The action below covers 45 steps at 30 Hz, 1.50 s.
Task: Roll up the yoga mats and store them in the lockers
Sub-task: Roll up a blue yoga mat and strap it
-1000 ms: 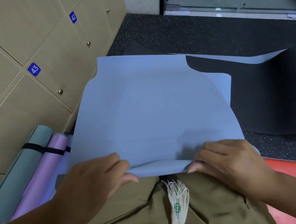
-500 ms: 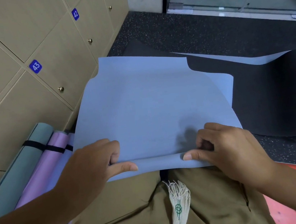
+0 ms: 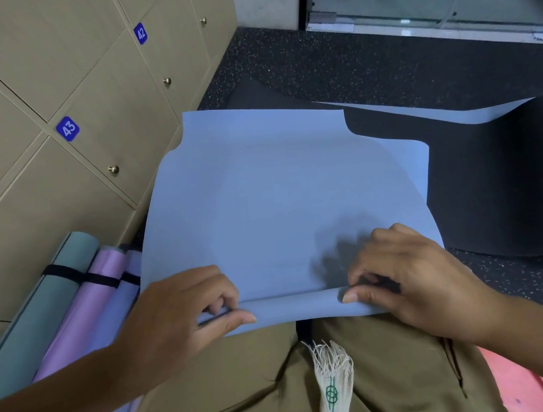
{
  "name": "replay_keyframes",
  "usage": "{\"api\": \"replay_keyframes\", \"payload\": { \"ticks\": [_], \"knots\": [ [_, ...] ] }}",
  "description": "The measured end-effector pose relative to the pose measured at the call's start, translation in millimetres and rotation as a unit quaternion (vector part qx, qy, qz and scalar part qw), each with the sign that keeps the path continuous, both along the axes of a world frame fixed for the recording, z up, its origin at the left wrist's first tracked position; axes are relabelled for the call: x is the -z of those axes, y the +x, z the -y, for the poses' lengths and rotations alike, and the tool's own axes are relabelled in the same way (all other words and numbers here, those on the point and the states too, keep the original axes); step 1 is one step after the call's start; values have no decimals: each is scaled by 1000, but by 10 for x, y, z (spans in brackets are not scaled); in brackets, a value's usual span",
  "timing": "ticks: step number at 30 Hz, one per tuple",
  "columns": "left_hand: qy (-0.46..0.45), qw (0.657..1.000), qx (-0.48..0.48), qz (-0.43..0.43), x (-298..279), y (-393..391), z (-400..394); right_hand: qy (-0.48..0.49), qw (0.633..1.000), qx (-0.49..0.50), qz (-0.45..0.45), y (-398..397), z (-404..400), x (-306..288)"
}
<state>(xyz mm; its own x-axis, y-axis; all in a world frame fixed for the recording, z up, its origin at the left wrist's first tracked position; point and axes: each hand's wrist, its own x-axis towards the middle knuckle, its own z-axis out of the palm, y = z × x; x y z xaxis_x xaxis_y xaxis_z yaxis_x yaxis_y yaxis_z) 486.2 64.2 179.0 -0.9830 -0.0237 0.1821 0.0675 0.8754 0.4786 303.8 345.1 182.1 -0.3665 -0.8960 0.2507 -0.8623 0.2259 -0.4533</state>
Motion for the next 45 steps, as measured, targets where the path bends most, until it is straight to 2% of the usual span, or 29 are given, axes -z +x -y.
{"api": "replay_keyframes", "payload": {
  "ticks": [3,5,11,16,20,24,26,29,32,34,36,41,43,45],
  "knots": [
    [-75,995,43,-58,14,-4,7,-19,992,-28,-117,38,-23,38],
    [-129,985,62,-92,30,11,-7,-28,986,-35,-163,49,-52,52],
    [-244,957,98,-123,-24,67,-68,-11,979,-67,-193,34,-79,0],
    [-326,940,29,-92,2,75,-226,-17,964,-53,-259,145,-59,-7],
    [-341,935,15,-93,21,36,-214,3,957,-16,-288,262,-42,3],
    [-341,933,45,-109,56,-59,-130,-7,969,3,-245,170,6,43],
    [-288,948,80,-110,50,-154,-43,-11,976,0,-217,94,36,49],
    [-183,976,75,-88,23,-260,47,0,988,-1,-152,-20,63,24],
    [-60,996,51,-29,41,-280,120,41,999,22,-3,-148,83,-55],
    [18,999,25,18,46,-296,164,65,990,43,114,-227,121,-129],
    [49,998,8,39,23,-330,177,75,980,48,180,-306,175,-185],
    [52,998,2,44,-116,-399,132,91,977,15,193,-406,281,-212],
    [-19,999,26,11,-120,-396,81,94,977,11,193,-419,299,-186],
    [-130,989,46,-52,-86,-355,10,92,971,19,222,-436,312,-186]
  ]
}}
